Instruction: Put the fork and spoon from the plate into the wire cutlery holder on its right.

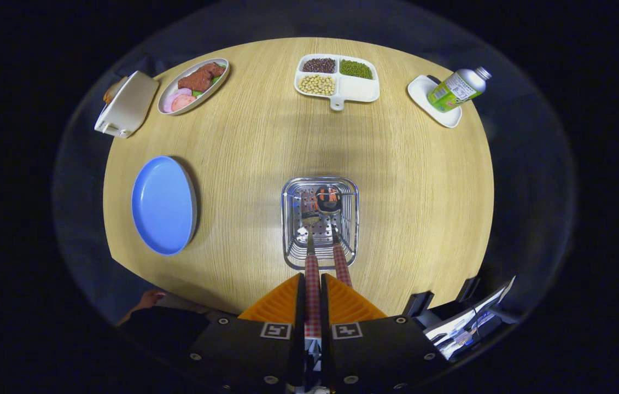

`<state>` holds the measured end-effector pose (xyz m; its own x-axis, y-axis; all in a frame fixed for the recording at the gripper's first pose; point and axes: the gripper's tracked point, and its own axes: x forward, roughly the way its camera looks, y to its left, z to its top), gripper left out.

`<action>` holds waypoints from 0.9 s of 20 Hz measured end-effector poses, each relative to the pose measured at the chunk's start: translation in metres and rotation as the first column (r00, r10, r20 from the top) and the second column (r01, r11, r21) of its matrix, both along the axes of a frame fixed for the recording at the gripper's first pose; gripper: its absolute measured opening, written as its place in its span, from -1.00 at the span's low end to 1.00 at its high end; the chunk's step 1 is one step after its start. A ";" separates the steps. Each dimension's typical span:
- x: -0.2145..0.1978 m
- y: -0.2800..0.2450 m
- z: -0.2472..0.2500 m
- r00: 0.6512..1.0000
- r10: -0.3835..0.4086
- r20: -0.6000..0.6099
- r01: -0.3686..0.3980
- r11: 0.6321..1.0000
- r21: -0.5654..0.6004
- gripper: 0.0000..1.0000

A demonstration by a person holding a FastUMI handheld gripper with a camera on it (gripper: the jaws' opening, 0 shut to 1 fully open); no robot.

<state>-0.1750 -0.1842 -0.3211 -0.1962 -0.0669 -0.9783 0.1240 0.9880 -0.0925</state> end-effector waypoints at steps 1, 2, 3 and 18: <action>0.005 -0.002 -0.003 1.000 0.002 0.008 -0.002 1.000 -0.005 -0.74; 0.007 -0.006 -0.006 1.000 -0.001 0.012 0.002 1.000 -0.016 -0.74; 0.012 -0.007 -0.008 1.000 -0.008 0.026 0.008 1.000 -0.017 -0.74; 0.133 -0.010 0.118 0.713 0.088 0.695 -0.003 0.992 -0.123 0.07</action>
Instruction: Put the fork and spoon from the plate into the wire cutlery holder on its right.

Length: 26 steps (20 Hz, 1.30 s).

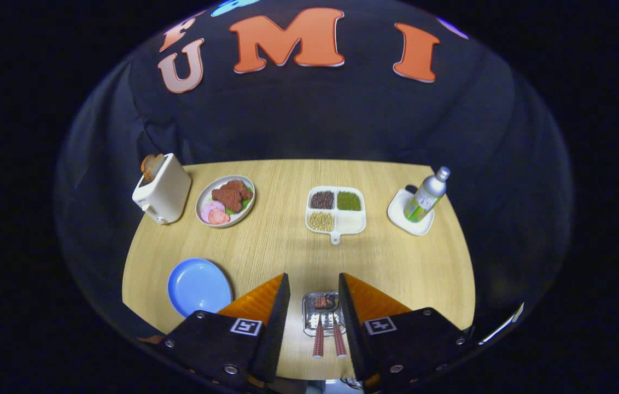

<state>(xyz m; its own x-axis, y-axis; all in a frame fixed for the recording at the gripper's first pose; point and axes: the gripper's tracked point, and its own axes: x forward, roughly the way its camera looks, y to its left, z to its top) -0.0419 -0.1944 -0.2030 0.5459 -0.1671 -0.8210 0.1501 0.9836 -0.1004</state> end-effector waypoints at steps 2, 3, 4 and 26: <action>0.014 0.003 0.030 0.994 0.001 0.110 0.001 1.000 -0.017 0.29; 0.020 0.003 0.045 0.986 0.002 0.169 0.003 1.000 -0.026 0.36; 0.027 0.001 0.060 0.972 0.005 0.236 0.006 0.999 -0.049 0.51; 0.049 0.044 0.231 0.607 0.163 0.778 0.012 0.977 -0.214 0.83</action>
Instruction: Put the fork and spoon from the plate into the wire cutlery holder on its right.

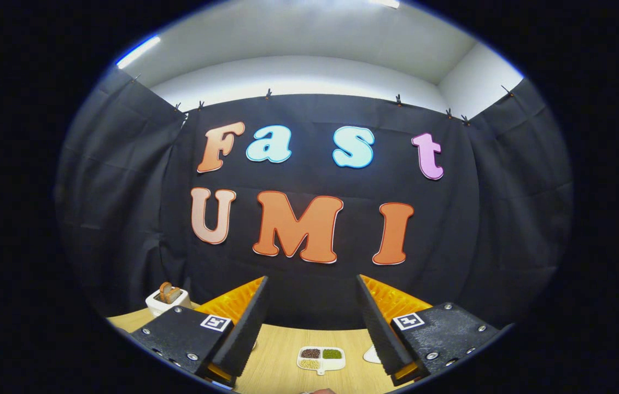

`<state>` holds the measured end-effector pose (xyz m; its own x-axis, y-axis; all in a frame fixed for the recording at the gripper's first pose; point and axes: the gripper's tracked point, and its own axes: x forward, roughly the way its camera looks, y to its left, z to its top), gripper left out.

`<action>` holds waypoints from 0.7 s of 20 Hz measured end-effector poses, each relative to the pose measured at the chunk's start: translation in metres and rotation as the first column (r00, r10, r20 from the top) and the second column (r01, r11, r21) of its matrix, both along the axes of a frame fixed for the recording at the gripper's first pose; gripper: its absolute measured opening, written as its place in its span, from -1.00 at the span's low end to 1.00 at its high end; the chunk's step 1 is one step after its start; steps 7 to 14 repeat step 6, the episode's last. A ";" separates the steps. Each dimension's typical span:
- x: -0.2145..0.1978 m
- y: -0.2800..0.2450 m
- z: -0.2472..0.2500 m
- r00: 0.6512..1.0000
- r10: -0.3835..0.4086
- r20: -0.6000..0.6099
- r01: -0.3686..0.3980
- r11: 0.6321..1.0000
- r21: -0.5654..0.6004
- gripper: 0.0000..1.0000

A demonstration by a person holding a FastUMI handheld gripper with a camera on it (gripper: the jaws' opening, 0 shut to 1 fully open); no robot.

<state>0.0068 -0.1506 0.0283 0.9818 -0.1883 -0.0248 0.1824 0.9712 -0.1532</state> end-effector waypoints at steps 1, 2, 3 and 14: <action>0.000 0.001 0.003 1.000 0.005 0.009 -0.005 1.000 0.005 0.84; 0.001 0.002 0.005 1.000 0.007 0.018 -0.007 1.000 0.005 0.85; 0.003 0.003 0.007 1.000 0.010 0.026 -0.010 1.000 0.004 0.86; 0.003 0.006 0.014 0.999 0.022 0.045 -0.023 1.000 0.008 0.87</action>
